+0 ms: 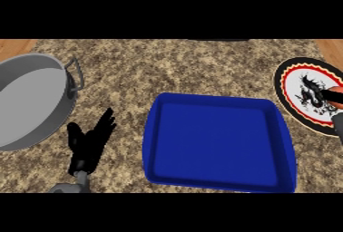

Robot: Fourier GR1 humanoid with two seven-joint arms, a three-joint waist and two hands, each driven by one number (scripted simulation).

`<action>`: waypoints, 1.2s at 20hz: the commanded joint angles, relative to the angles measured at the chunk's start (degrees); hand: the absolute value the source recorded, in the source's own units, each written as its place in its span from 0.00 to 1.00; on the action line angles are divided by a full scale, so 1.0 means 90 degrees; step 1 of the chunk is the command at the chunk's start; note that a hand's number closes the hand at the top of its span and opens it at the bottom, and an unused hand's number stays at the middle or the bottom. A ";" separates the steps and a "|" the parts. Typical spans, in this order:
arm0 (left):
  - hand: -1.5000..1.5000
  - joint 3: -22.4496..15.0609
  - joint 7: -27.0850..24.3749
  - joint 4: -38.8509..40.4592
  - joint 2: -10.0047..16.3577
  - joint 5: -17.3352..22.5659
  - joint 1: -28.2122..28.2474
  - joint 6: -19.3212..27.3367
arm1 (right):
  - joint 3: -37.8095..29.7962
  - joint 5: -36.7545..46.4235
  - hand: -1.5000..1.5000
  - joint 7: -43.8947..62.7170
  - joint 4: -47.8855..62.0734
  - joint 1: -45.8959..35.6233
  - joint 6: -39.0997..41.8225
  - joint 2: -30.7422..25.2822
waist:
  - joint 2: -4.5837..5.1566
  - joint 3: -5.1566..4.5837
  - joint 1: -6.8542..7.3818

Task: Pick the squash from the tray and place it in the plate

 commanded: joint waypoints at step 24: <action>0.50 0.0282 -0.0395 0.0062 0.0176 0.0049 0.0575 -0.0248 | -0.1631 -0.4867 0.00 -0.5604 -0.2511 0.2460 0.2868 0.1406 | -0.0156 -0.0064 -0.0280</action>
